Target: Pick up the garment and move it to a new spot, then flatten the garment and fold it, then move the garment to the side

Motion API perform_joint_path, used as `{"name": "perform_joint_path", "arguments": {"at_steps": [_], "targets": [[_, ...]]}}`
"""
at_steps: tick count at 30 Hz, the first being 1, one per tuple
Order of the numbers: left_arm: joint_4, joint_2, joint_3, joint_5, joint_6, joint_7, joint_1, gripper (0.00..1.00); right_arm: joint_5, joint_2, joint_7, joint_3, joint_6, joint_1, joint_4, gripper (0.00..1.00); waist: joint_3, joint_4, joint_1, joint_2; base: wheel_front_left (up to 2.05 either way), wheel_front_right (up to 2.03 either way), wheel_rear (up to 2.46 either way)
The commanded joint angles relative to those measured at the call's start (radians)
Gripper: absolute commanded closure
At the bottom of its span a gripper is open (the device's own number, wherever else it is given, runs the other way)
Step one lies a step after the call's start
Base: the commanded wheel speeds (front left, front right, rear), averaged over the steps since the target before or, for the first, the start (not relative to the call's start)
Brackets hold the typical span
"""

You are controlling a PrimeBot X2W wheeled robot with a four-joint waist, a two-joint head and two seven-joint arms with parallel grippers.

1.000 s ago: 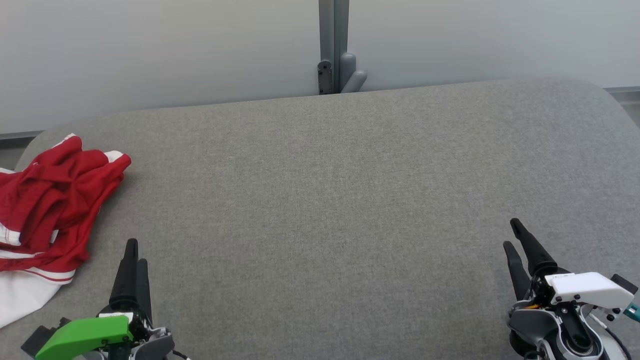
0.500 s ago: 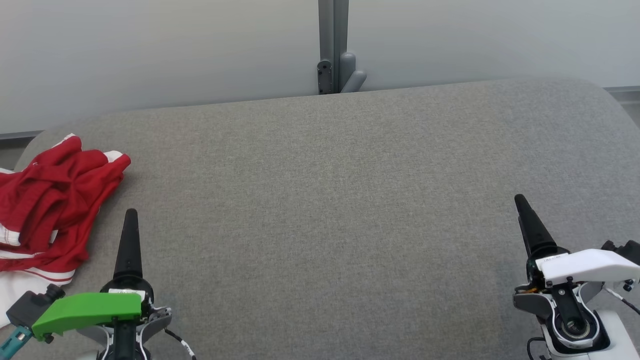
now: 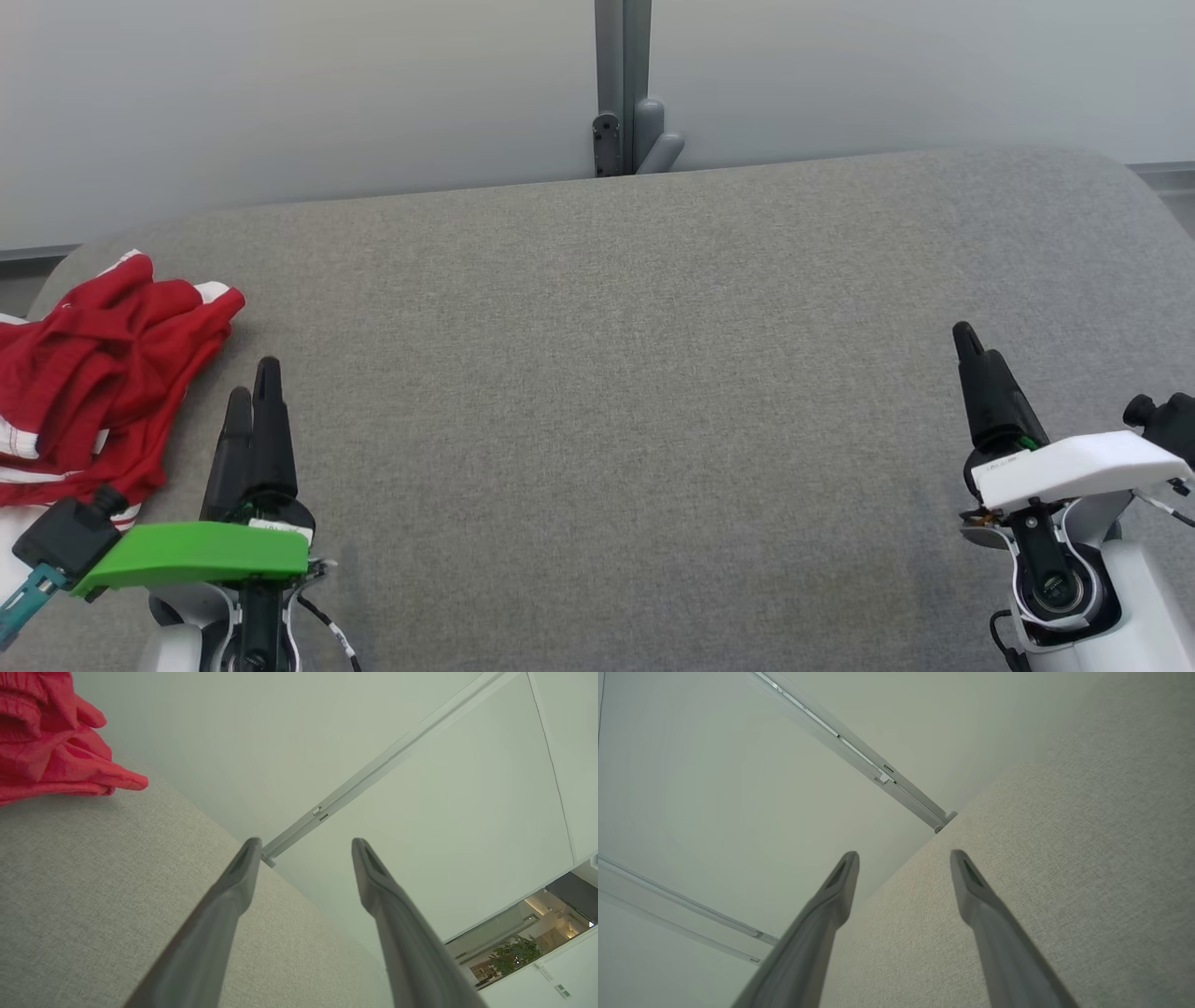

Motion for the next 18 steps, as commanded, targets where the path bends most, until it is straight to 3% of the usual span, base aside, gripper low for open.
{"name": "perform_joint_path", "arguments": {"at_steps": [1, 18], "targets": [[-0.02, 0.015, -0.007, 0.056, 0.004, -0.011, -0.035, 0.0, -0.051, -0.013, -0.015, 0.008, 0.0, -0.026, -0.023, 0.0, 0.0, 0.0, 0.0, 0.0, 0.0, 0.0, 0.0], [-0.03, 0.043, -0.039, 0.309, 0.019, -0.053, -0.038, 0.0, -0.301, -0.025, -0.077, 0.043, 0.001, -0.029, -0.037, 0.0, 0.0, -0.003, 0.0, 0.0, 0.0, 0.0, 0.0]]}}
